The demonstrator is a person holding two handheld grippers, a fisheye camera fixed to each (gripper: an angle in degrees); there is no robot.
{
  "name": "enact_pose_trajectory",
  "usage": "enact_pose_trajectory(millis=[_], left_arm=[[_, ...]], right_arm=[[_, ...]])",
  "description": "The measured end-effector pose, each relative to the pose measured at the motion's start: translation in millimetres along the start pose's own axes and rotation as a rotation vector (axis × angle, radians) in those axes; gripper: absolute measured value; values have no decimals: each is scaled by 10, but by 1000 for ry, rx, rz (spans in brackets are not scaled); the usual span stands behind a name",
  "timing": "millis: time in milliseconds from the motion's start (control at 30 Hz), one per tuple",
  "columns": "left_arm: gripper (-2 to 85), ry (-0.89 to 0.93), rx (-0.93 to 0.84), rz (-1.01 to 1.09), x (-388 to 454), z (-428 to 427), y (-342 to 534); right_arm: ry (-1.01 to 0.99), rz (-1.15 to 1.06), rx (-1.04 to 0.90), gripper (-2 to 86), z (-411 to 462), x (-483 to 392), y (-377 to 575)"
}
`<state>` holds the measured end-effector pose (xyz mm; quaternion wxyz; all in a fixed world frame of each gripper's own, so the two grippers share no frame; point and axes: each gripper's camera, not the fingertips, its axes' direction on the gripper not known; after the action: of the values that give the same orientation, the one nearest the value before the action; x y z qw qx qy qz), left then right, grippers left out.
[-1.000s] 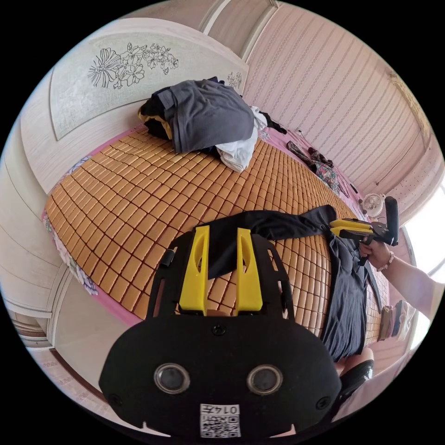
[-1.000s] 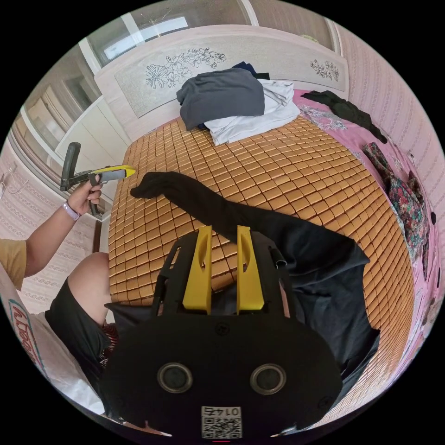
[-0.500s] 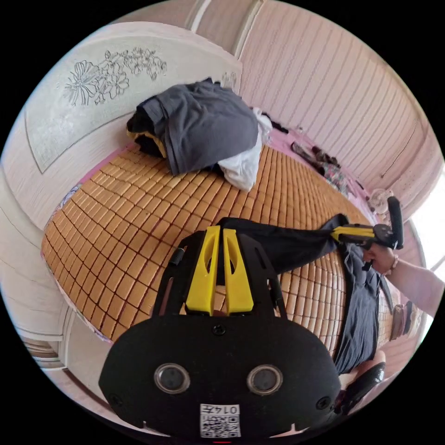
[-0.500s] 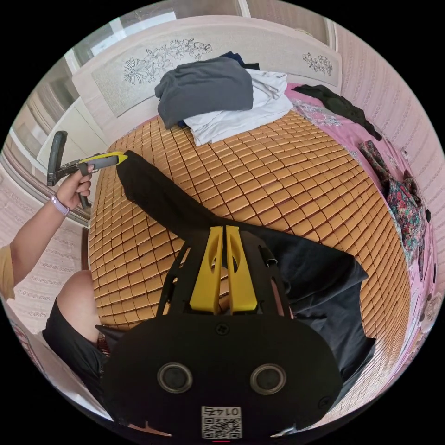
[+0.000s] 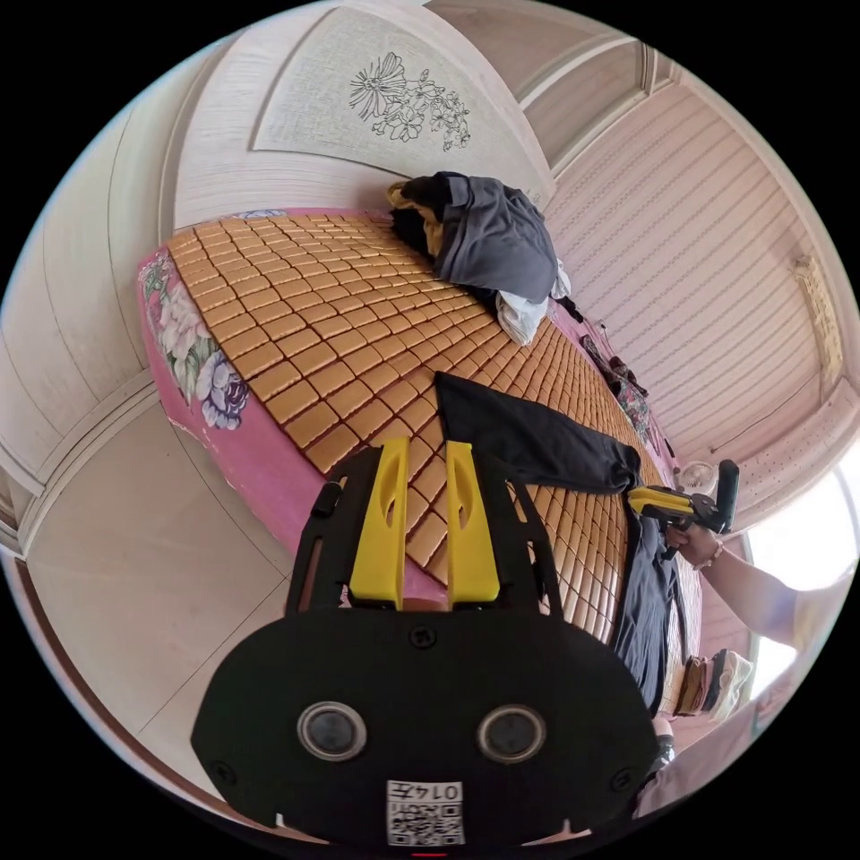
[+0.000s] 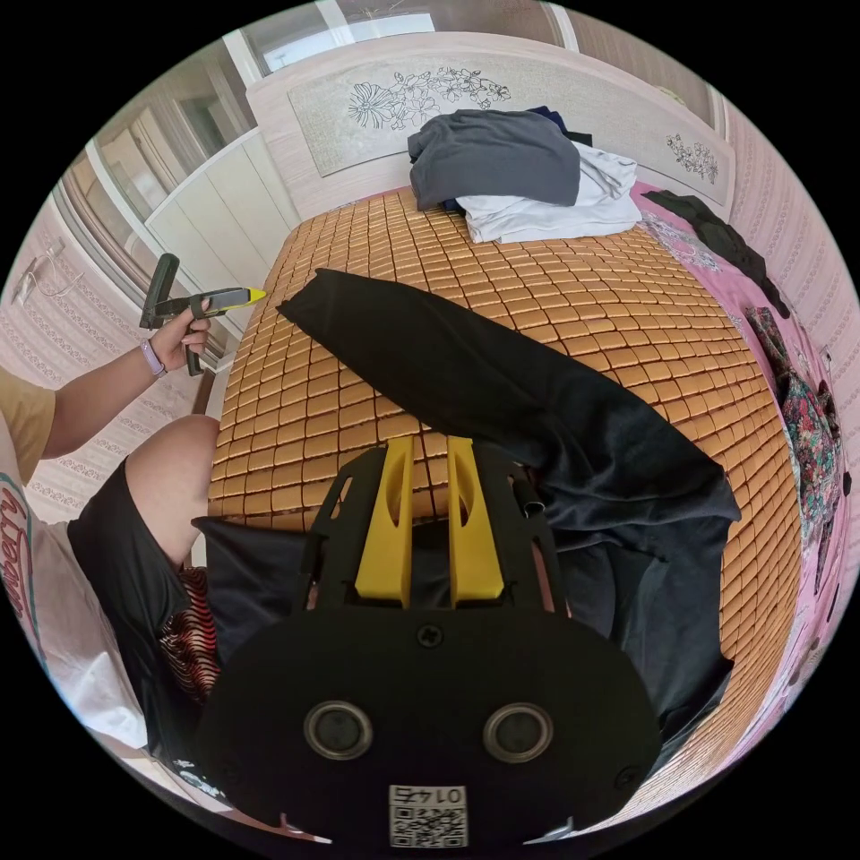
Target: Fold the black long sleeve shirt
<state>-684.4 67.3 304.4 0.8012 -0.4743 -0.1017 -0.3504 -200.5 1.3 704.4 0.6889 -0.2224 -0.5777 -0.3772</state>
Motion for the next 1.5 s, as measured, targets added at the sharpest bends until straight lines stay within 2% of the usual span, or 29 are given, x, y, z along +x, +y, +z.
enact_pose_trajectory(millis=[200, 367, 567, 733, 933, 1100, 1233, 1300, 1367, 1400, 1467, 1500], left_arm=[[61, 15, -73, 50, 236, 332, -219], [13, -165, -103, 122, 405, 519, -316], [-5, -84, -181, 78, 350, 609, -405], [-7, -72, -148, 24, 358, 615, -328], [-7, -18, -26, 116, 741, 456, -275], [-7, 163, 111, 286, 1463, 210, -301], [-7, 457, 152, 573, 2578, -5, -108], [-7, 664, 98, 725, 3142, -65, 148], [-7, 855, -73, 879, 3808, -2, 711], [-7, 887, -129, 896, 3929, 47, 869], [-7, 988, -381, 963, 4246, 343, 1499], [-7, 996, -443, 962, 4279, 433, 1640]], right_arm=[[-50, 104, 42, 62, -269, -1, 34], [-89, 184, 89, 62, -513, -154, 287], [-98, 309, 87, 59, -797, -336, 755], [-65, 441, 103, 40, -1122, -462, 1125], [-100, 573, 126, 22, -1507, -594, 1535], [-101, 692, 167, 16, -1829, -732, 1828], [-91, 734, 220, 16, -2093, -867, 1980], [-79, 766, 259, 18, -2296, -963, 2101], [-52, 796, 265, 19, -2424, -1041, 2231], [-27, 824, 263, 20, -2492, -1090, 2342], [4, 877, 247, 22, -2558, -1151, 2532], [20, 916, 234, 25, -2589, -1191, 2666]])
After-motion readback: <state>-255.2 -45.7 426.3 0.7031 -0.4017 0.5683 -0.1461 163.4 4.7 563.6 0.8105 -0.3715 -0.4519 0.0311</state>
